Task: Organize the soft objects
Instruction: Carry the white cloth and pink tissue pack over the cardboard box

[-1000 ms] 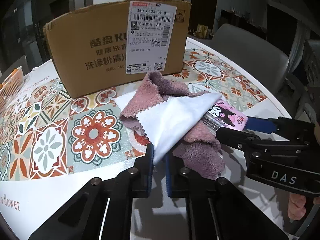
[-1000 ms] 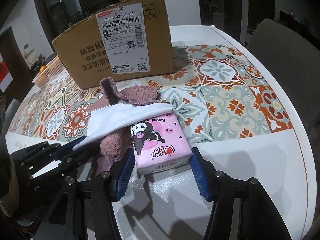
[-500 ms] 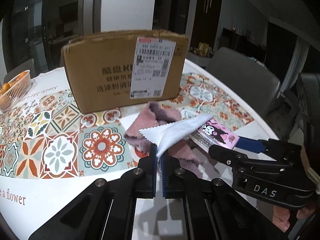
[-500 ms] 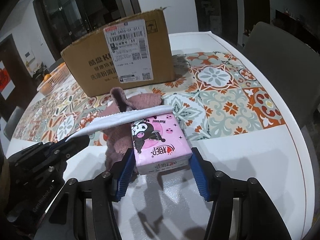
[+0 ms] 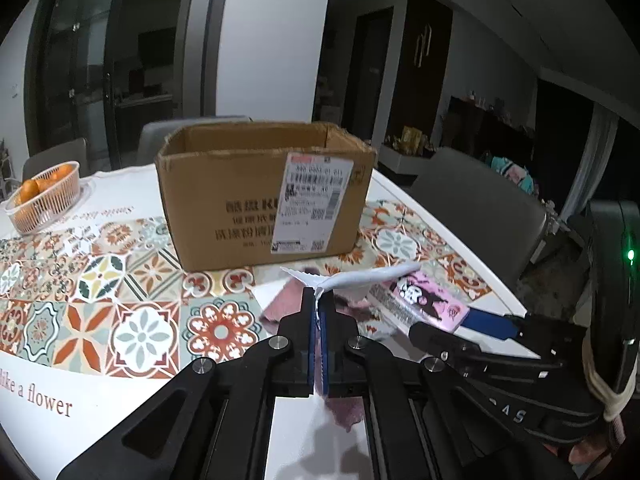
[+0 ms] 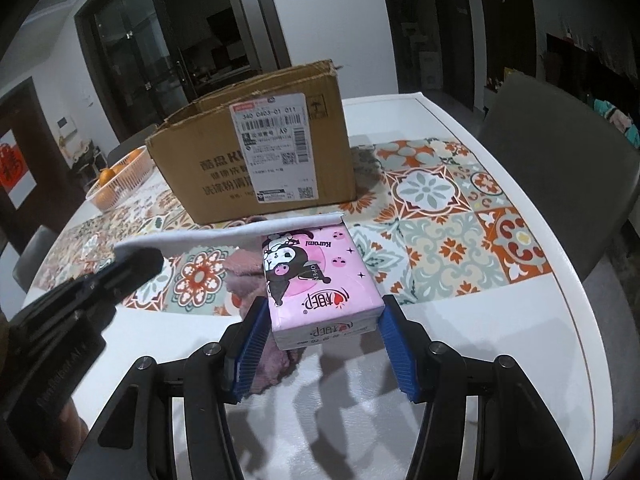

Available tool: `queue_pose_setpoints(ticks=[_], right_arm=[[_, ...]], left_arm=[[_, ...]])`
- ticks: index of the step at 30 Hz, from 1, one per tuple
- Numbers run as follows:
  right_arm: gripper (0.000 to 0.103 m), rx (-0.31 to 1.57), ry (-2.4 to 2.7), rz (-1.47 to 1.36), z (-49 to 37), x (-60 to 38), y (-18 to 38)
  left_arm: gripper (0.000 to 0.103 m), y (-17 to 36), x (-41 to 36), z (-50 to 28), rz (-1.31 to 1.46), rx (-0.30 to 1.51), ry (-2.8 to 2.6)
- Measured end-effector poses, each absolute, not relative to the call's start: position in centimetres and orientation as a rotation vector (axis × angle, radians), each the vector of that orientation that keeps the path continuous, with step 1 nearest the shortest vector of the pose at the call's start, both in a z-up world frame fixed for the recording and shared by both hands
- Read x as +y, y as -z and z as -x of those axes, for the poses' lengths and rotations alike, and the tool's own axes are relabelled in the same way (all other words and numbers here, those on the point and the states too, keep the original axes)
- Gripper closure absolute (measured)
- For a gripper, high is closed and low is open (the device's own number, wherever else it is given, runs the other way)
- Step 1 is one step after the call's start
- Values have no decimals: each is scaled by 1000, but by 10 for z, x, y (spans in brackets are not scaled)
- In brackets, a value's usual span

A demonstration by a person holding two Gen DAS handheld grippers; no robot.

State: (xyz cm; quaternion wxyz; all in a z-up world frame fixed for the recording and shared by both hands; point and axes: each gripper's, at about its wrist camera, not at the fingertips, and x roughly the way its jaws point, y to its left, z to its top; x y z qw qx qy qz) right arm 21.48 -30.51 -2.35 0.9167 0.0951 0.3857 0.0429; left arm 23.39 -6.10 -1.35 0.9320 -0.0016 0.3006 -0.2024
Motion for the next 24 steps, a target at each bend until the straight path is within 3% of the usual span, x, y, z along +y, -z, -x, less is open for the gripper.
queue_pose_setpoints(ticks=[24], right_arm=[[46,664,-34,-175,-210,-297,-24]], left_arm=[[99,-39,-38,-213,34,431,349]])
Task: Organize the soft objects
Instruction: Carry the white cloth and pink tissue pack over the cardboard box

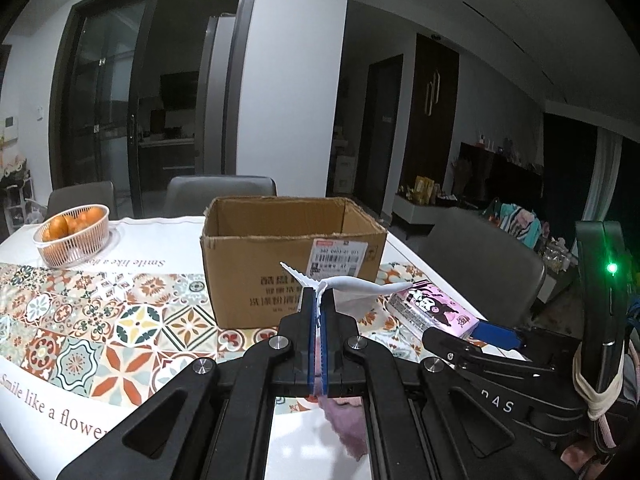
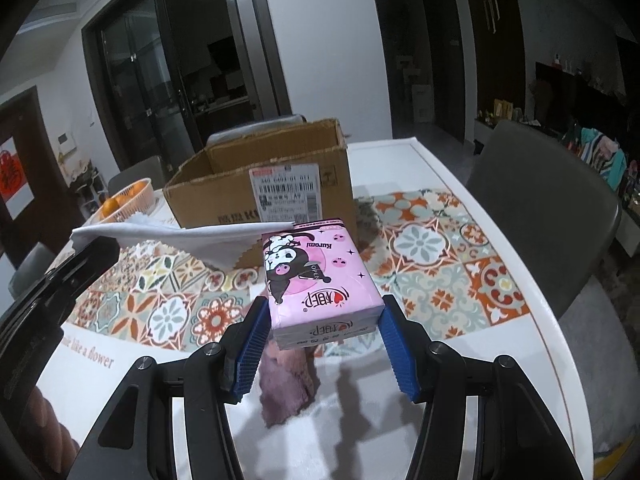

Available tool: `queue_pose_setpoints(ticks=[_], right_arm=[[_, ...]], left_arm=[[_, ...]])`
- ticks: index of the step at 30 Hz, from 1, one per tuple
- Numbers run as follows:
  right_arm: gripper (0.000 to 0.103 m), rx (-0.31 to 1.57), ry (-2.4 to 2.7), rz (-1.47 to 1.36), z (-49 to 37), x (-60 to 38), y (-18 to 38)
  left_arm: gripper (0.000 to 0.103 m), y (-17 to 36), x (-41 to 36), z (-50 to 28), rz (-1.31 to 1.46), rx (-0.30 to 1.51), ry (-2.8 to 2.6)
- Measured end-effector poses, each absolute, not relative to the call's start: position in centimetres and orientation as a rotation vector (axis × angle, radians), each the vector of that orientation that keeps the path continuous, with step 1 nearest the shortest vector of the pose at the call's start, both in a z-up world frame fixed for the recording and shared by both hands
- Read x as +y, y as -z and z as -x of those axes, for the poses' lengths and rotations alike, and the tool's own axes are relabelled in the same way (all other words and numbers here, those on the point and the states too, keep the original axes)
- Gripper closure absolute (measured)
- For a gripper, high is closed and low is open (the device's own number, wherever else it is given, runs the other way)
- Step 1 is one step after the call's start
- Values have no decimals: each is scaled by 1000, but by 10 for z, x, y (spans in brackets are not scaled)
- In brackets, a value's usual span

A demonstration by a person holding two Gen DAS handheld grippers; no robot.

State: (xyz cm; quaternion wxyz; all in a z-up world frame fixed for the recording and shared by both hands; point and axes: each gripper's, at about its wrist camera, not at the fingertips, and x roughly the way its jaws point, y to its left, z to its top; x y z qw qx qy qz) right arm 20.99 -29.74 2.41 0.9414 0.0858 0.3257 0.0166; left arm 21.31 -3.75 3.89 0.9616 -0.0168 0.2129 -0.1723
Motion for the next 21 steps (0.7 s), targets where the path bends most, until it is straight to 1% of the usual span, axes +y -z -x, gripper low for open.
queue_pose_setpoints(ticks=[9,21], right_arm=[[47,606,-15,-154,-215,-292,-43],[49,539,-23,-141,-226,-287,-62]], left_arm=[[99,-52,-30,-216,36,374,322],[100,-61,-23,-230,55,342,307]])
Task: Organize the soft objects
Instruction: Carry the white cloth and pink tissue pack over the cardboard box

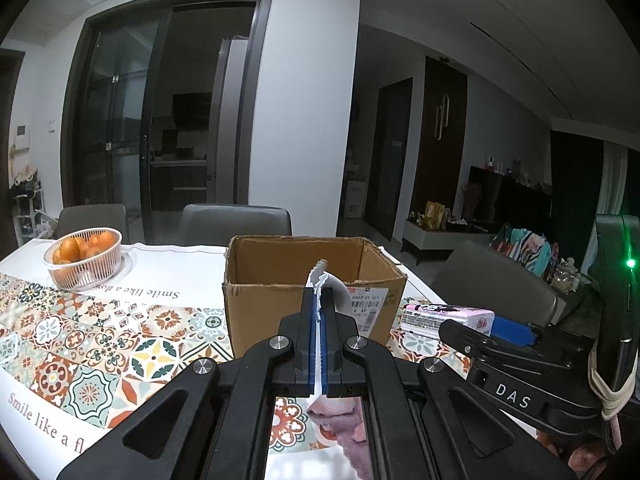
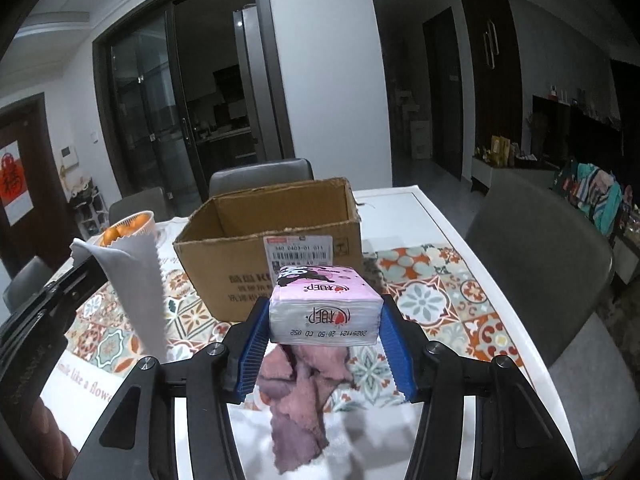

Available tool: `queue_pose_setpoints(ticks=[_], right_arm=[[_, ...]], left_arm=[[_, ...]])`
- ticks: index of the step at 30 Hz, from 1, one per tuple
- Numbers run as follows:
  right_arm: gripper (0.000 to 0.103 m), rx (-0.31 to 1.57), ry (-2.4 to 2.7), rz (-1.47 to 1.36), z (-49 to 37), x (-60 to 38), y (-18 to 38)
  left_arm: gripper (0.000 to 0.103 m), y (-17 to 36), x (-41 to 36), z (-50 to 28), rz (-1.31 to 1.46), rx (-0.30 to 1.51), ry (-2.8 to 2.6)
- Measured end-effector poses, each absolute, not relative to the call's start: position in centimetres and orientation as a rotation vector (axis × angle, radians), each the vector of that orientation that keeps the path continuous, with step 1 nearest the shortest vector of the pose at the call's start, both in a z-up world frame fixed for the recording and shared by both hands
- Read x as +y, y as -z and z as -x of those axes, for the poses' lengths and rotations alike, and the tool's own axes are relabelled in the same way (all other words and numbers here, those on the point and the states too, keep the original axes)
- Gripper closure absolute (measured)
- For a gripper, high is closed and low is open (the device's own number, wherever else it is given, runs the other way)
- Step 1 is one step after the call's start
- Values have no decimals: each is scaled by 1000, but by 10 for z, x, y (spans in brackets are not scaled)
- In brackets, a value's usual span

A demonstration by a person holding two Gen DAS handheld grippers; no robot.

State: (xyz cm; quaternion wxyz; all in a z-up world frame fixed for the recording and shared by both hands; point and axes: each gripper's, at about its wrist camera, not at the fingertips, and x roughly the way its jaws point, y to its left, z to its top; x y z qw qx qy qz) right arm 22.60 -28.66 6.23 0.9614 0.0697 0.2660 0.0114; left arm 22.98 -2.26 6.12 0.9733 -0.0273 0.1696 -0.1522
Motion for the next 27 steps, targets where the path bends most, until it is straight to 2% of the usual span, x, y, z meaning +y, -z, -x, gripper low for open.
queue_pose_setpoints(ticks=[27], right_arm=[[49,406,-70,-122,-269,-278,-103]], left_arm=[[100,-97,-23,-283,9,228,304]])
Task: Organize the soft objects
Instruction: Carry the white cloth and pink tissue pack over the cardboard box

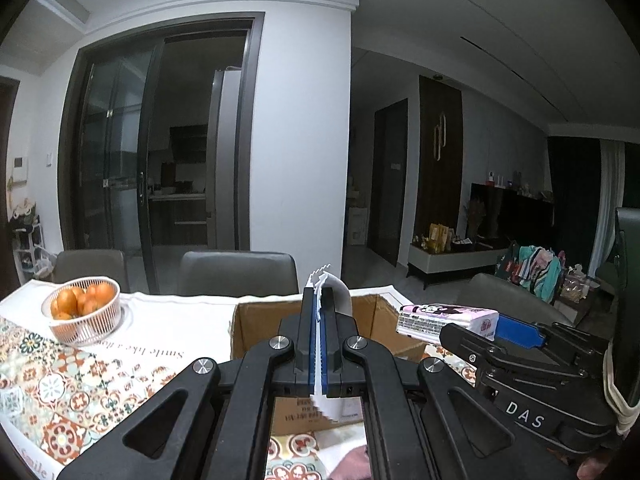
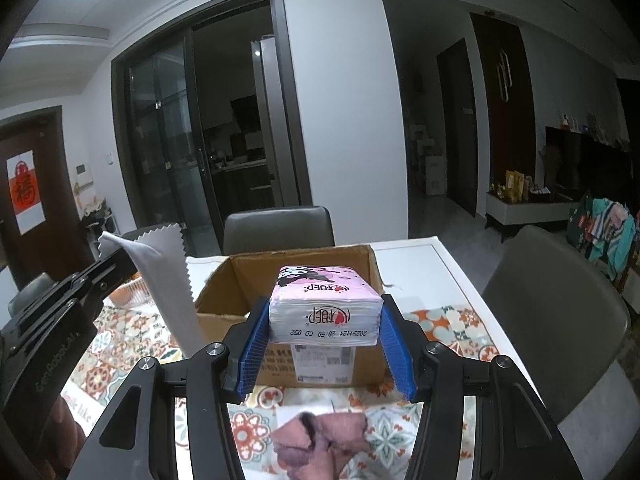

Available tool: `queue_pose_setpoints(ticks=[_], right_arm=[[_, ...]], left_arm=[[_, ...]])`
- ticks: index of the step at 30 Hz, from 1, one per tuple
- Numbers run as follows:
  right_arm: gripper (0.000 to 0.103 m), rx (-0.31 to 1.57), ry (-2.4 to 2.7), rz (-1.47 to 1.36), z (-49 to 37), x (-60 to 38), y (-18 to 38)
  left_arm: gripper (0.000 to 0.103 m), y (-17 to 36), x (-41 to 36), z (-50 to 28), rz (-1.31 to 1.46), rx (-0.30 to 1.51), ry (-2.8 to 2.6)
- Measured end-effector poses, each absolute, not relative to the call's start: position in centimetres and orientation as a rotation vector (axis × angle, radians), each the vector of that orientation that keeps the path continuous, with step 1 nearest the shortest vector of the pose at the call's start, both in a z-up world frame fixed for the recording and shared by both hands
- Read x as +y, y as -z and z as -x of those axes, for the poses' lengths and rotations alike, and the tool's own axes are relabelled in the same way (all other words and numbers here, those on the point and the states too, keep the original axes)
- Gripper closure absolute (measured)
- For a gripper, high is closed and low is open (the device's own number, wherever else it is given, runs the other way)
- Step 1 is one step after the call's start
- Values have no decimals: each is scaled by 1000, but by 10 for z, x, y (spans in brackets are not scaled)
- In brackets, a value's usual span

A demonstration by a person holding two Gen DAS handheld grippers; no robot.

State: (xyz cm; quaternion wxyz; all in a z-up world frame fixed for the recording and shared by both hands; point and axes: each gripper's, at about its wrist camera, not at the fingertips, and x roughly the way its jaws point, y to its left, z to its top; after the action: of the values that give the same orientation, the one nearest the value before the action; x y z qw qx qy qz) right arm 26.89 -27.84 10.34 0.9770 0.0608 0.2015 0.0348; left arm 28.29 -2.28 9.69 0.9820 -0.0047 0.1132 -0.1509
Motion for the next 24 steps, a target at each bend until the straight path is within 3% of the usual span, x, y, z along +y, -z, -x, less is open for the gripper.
queue_pose_setpoints(ticks=[24], right_arm=[[49,394,-104,-70,-332,-268,-101]], left_arm=[[100,-92,-43,-363,-51,230,308]])
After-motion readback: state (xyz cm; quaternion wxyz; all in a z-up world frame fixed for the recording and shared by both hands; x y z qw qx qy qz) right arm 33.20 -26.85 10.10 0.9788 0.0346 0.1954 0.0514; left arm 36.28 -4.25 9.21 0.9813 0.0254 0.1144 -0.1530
